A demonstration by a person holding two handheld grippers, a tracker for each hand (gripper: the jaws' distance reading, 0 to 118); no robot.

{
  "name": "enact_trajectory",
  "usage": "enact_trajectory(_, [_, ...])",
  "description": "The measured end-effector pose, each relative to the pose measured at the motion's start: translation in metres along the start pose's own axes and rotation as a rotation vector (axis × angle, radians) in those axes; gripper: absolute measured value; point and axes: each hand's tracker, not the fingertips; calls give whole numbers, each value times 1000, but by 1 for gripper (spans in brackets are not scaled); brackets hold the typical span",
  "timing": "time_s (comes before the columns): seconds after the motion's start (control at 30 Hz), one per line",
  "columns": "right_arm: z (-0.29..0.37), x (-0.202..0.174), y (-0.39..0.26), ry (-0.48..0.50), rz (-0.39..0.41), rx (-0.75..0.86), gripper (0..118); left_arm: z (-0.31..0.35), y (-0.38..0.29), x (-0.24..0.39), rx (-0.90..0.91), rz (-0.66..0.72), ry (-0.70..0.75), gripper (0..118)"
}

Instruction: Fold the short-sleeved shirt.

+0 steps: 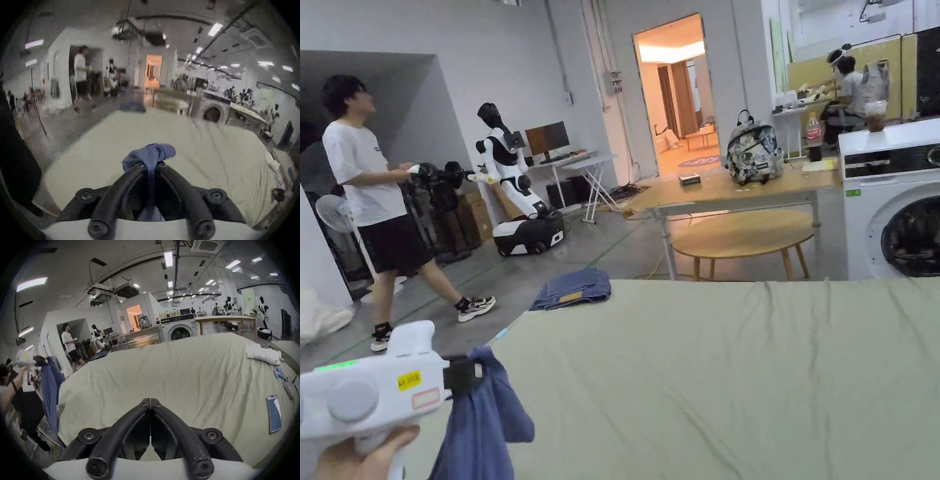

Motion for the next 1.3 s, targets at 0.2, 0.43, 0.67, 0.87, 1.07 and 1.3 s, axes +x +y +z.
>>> enact_trajectory(0.2, [14,11,3,-15,-30,31,0,16,81,59,155,-131,-54,1])
enact_trajectory(0.43, [38,26,11,-39,-80,78,0,-38,-18,233,-20,-64,-390,1])
enact_trajectory(0.67, [82,48,10,-169,-54,118,0,-58,-213,455,-389,-82,-864,1])
enact_trajectory(0.87, [116,78,3,-319,-71,118,0,41,-355,552,-587,-200,-1079,3])
enact_trajectory(1.07, [130,88,-2,-372,-78,101,0,82,-365,548,-526,-213,-1193,71])
enact_trajectory(1.3, [126,76,8,-309,-27,106,0,97,-234,411,-25,-257,-1008,77])
